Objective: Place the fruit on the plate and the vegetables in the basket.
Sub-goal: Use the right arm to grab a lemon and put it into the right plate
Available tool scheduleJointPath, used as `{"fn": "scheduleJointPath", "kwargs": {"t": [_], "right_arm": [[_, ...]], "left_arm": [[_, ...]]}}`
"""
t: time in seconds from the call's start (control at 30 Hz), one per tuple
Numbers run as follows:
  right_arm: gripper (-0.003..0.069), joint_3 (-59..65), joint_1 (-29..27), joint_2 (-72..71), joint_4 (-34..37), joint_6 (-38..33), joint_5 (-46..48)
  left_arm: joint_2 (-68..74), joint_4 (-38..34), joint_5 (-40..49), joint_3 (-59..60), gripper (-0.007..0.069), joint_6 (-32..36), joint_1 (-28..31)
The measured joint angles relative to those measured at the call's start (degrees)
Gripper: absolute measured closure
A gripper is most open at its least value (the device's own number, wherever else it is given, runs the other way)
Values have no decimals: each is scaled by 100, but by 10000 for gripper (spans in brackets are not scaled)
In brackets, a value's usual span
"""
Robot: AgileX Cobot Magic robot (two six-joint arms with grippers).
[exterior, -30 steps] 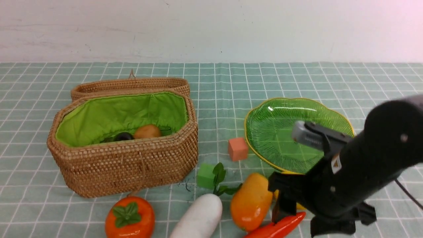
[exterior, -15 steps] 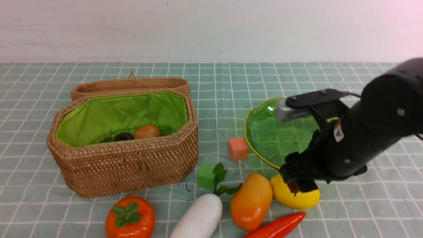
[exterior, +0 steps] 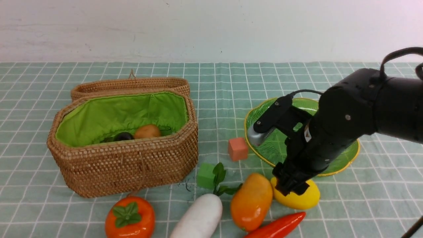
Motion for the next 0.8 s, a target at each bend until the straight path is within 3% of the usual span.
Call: {"fn": "scheduleJointPath", "kwargs": {"t": [0.17,0.8], "right_arm": [[89,0,-1,242,-283,137,-10],[133,-111,-1,489,-117,180,376]], "left_arm": [[0,0,0,0,386,0,0],[0,0,0,6,386,0,0]]}}
